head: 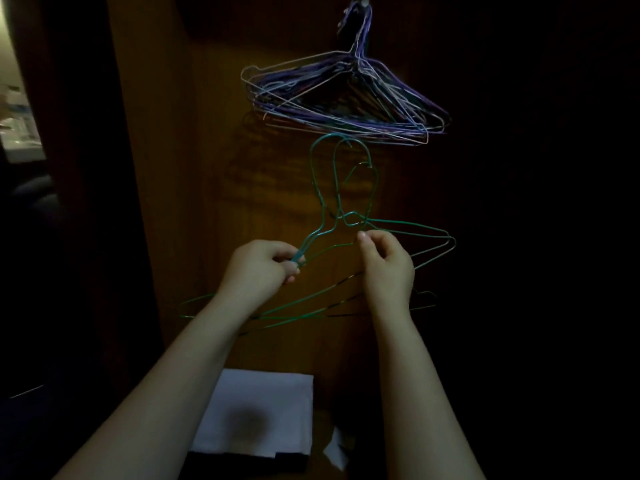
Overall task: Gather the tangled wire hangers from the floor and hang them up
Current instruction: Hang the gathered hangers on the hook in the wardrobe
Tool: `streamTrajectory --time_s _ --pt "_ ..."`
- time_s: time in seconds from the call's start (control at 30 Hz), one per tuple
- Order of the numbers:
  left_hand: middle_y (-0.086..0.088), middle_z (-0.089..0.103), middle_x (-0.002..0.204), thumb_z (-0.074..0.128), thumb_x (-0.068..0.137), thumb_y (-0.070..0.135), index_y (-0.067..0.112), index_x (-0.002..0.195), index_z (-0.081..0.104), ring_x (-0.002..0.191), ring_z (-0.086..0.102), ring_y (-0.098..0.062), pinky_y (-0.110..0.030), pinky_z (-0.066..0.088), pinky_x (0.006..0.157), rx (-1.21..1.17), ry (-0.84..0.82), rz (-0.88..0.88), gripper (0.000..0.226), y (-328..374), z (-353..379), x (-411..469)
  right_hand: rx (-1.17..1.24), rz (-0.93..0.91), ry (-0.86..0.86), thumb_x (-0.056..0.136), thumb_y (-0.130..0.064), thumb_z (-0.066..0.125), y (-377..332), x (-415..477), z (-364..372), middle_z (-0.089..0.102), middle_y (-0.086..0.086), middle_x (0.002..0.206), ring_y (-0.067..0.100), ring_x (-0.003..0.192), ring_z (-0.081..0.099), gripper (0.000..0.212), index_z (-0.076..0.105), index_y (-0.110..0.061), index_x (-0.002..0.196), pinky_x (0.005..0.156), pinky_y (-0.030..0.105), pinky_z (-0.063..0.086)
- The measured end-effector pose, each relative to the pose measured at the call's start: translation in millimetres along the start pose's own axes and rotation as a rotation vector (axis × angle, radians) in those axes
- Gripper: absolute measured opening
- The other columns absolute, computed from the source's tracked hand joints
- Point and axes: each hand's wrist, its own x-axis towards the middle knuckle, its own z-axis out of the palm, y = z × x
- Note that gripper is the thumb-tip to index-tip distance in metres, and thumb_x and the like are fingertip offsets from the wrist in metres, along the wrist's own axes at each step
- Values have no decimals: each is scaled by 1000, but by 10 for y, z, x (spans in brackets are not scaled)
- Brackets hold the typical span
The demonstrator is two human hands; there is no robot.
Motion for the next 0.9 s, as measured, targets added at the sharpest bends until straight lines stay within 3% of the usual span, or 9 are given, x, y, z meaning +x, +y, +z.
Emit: streamTrajectory --time_s 0.1,0.27,0.4,0.53,0.67,0.77,0.83,0.9 --pt "6 63 76 59 89 8 7 102 69 72 60 -8 -27 50 79 1 18 13 16 11 -59 18 140 6 -111 91 -25 60 -31 52 -82 66 -8 83 11 87 62 8 65 -24 85 85 38 52" --pt "8 64 77 58 90 12 18 89 69 78 60 -9 -27 46 80 134 5 108 13 137 -255 227 231 -14 -117 91 -19 61 -8 159 -248 65 -15 83 -5 79 59 7 68 -20 92 70 5 45" --pt "4 64 77 57 90 7 22 79 66 74 59 -10 -28 49 80 65 6 76 21 182 -469 536 245 -23 -58 90 -18 63 -41 370 -361 65 -12 82 -1 80 59 5 67 -22 89 71 11 46" --pt "5 63 75 56 89 6 14 88 68 70 57 -7 -13 46 63 87 -12 100 14 223 -621 883 273 -39 47 90 -19 63 -229 797 -426 64 -8 79 1 77 58 9 69 -15 95 69 10 45" --pt "8 65 64 59 85 -3 4 89 69 54 61 1 -11 47 55 23 -88 108 12 159 -714 1324 285 -102 45 90 -18 62 -593 1304 -368 62 -5 71 -5 60 58 9 69 -11 92 61 9 45" --pt "0 63 67 58 86 -6 1 92 69 49 58 1 -8 46 49 -14 -78 33 14 150 -684 1625 329 -132 58 90 -21 64 -911 1731 -261 64 -1 74 10 74 63 10 69 -13 88 75 26 50" --pt "2 64 70 59 86 -4 4 93 69 59 59 -6 -11 48 54 22 -70 39 14 140 -650 1770 329 -177 84 90 -23 63 -1120 2006 -177 62 -4 73 7 72 59 10 67 -14 88 72 16 48" --pt "3 64 72 60 86 -1 6 92 70 64 58 -9 -11 48 58 68 -77 85 13 135 -627 1884 335 -215 118 93 -23 59 -1323 2253 -90 60 -6 73 -1 66 53 12 65 -13 96 54 2 40"
